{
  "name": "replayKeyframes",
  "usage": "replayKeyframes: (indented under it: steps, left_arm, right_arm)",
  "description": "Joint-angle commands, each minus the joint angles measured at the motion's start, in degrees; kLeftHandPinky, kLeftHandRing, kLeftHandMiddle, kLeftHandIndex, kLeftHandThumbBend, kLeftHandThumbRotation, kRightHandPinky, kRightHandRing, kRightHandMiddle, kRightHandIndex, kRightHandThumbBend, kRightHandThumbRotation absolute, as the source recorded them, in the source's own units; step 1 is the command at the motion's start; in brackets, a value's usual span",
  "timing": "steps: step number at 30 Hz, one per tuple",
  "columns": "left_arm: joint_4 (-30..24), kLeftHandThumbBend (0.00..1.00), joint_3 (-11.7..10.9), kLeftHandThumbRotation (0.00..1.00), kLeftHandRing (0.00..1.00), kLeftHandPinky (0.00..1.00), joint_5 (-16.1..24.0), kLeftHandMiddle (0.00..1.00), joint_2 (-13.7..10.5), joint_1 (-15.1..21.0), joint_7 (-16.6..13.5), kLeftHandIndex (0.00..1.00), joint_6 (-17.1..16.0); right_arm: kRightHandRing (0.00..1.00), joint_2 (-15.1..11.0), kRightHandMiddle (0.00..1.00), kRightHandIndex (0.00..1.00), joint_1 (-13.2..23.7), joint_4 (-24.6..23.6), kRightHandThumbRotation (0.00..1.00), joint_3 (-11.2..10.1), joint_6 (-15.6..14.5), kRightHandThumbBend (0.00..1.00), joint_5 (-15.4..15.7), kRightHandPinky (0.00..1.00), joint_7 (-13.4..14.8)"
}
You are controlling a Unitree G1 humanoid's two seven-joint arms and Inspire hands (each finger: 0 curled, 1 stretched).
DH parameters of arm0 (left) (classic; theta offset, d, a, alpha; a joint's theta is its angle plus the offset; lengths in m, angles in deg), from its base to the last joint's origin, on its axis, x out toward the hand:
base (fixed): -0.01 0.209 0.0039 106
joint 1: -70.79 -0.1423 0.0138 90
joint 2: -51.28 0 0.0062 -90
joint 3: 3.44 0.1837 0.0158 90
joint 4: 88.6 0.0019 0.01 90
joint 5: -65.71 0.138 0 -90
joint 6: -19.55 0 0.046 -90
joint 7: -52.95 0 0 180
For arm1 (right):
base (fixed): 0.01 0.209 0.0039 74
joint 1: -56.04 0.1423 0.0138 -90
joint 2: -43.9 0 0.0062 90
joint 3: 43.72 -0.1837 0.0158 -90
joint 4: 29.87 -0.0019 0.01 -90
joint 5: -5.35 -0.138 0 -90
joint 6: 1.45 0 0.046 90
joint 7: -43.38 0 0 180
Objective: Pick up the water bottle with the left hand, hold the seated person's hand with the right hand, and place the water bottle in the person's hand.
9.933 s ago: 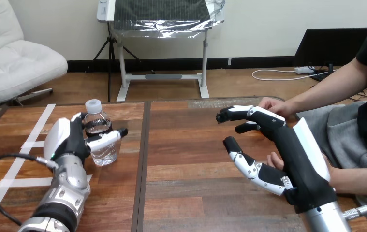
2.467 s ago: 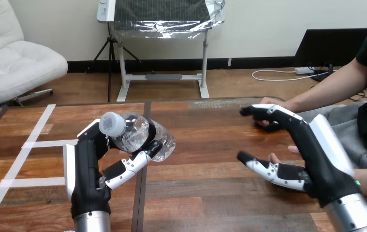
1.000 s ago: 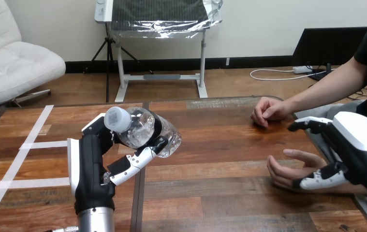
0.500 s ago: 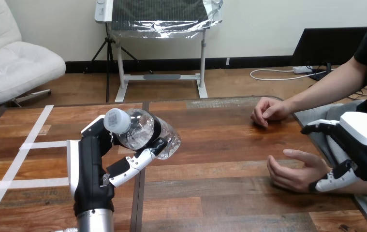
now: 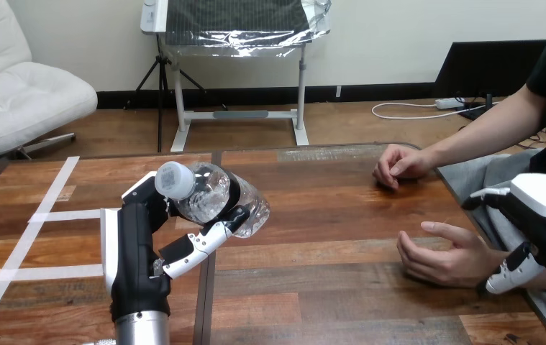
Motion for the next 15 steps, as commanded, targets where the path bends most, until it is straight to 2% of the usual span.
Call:
replayKeyframes:
  steps: [1,15]
  left_arm:
    - [-3.2,0.62,0.3,0.00,0.42,0.42,0.3,0.44,0.2,2.0,-0.1,0.49,-1.3]
    - [-3.9,0.63,0.1,0.00,0.42,0.42,0.0,0.44,0.4,1.7,0.0,0.49,-1.1]
  right_arm:
    - [0.91,-3.0,0.92,0.87,5.4,2.0,0.04,1.5,0.3,0.81,1.0,0.82,-1.0]
    - [0.93,-4.9,0.93,0.88,10.2,8.8,0.06,6.6,0.5,0.79,4.5,0.87,-4.3]
